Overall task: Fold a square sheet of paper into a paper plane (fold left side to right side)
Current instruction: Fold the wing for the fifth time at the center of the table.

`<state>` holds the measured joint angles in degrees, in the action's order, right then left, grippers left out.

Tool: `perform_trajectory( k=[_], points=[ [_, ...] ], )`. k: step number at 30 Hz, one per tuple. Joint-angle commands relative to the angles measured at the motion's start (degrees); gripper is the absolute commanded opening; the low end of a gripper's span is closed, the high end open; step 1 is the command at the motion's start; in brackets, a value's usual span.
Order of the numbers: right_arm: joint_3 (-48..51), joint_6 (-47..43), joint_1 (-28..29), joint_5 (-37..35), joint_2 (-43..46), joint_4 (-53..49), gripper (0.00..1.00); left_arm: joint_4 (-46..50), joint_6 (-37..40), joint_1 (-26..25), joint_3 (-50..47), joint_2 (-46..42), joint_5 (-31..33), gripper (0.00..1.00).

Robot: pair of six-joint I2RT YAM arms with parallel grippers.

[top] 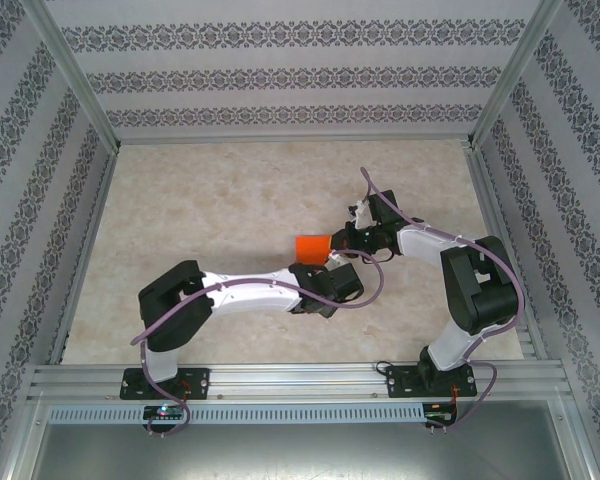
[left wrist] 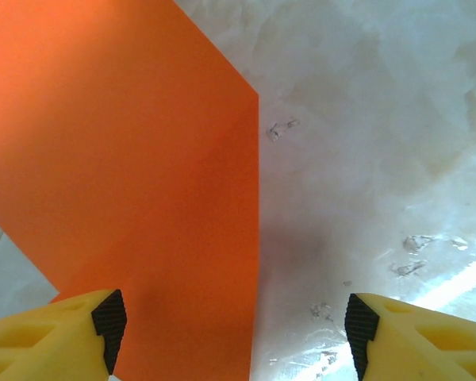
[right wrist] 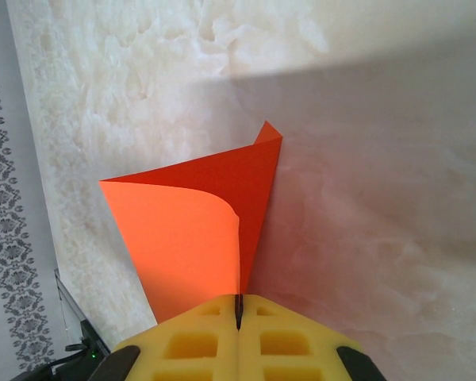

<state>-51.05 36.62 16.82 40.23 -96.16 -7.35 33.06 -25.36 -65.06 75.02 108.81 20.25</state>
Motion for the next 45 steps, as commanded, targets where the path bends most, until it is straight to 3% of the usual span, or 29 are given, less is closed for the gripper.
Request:
perform_trajectory(
  k=[1, 19, 26, 30, 35, 40, 45],
  points=[
    [-1.5, 0.9, 0.8, -0.7, -0.5, -0.7, 0.0, 4.8, -2.1, -1.0, 2.1, 2.2, 3.7, 0.72],
    [-2.9, -0.8, 1.7, -2.2, -1.9, -3.6, 0.0, 6.7, -4.7, -1.1, 3.1, 6.6, 6.0, 0.34],
    [-3.2, -1.7, 1.7, -3.0, -2.1, -4.6, 0.01, 6.5, -4.7, -1.1, 2.9, 6.7, 6.0, 0.26],
    [-3.4, -2.3, 1.3, -3.1, -0.9, -4.2, 0.09, 6.3, -5.1, -1.1, 2.7, 6.3, 6.0, 0.16],
    [-1.5, -2.4, -1.6, -4.4, 6.5, -1.6, 0.28, 3.7, -5.4, 0.1, 0.6, 3.3, 3.9, 0.13],
    [1.0, -5.7, -5.8, -8.5, 16.6, -4.8, 0.49, -2.8, -5.1, 2.8, -3.1, -1.8, -2.2, 0.12],
    [5.4, -8.5, -8.0, -9.6, 21.9, -5.9, 0.58, -11.7, -6.1, 6.9, -8.7, -6.8, -11.8, 0.11]
  ],
)
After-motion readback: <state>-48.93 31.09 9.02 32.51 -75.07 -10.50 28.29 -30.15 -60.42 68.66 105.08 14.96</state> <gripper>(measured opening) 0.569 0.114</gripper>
